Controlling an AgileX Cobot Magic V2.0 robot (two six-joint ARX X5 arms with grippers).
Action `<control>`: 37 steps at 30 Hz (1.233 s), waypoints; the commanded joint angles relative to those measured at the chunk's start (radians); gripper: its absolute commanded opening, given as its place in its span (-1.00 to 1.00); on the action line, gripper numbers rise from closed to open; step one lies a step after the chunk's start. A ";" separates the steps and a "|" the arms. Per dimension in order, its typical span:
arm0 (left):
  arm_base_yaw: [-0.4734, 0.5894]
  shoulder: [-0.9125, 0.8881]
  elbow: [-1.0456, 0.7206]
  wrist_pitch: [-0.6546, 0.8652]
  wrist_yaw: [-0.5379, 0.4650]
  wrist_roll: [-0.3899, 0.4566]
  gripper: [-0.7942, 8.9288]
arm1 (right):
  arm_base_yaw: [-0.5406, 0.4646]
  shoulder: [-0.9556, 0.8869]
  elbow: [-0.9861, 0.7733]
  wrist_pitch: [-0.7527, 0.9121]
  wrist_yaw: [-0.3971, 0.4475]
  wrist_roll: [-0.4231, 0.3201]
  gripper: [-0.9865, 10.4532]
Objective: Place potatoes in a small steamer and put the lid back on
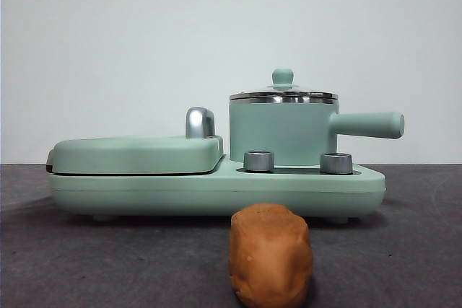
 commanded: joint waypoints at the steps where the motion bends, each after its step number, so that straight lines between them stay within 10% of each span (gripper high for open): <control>1: -0.024 0.082 0.060 0.015 -0.020 0.006 0.12 | 0.000 0.005 0.014 0.005 -0.002 0.012 0.13; 21: -0.279 0.799 0.706 -0.060 -0.340 0.229 0.05 | 0.000 0.005 0.014 0.005 0.000 0.018 0.13; 37: -0.350 1.036 0.745 0.316 -0.487 0.278 0.05 | 0.000 0.005 0.014 0.005 0.000 0.018 0.13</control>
